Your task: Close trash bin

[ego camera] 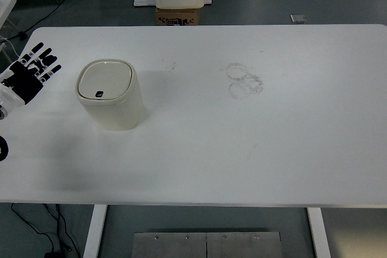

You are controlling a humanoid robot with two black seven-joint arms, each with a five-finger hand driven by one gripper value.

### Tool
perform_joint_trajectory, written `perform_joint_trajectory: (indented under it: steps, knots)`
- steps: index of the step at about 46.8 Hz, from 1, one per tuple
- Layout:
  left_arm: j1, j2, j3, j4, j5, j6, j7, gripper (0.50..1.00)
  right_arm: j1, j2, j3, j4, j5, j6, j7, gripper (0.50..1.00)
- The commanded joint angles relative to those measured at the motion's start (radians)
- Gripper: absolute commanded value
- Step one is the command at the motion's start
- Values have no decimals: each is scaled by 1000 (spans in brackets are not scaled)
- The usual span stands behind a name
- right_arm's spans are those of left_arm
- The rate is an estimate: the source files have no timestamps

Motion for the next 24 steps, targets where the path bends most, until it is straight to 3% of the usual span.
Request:
perform_joint_trajectory:
  steps: [1, 24]
  knots:
    - [0, 0, 0, 0, 0, 0, 1, 1000, 1, 0, 0, 0, 1, 0, 0, 991]
    - [-1, 0, -3, 0, -2, 0, -1, 1000, 1, 0, 0, 0, 1, -2, 0, 991]
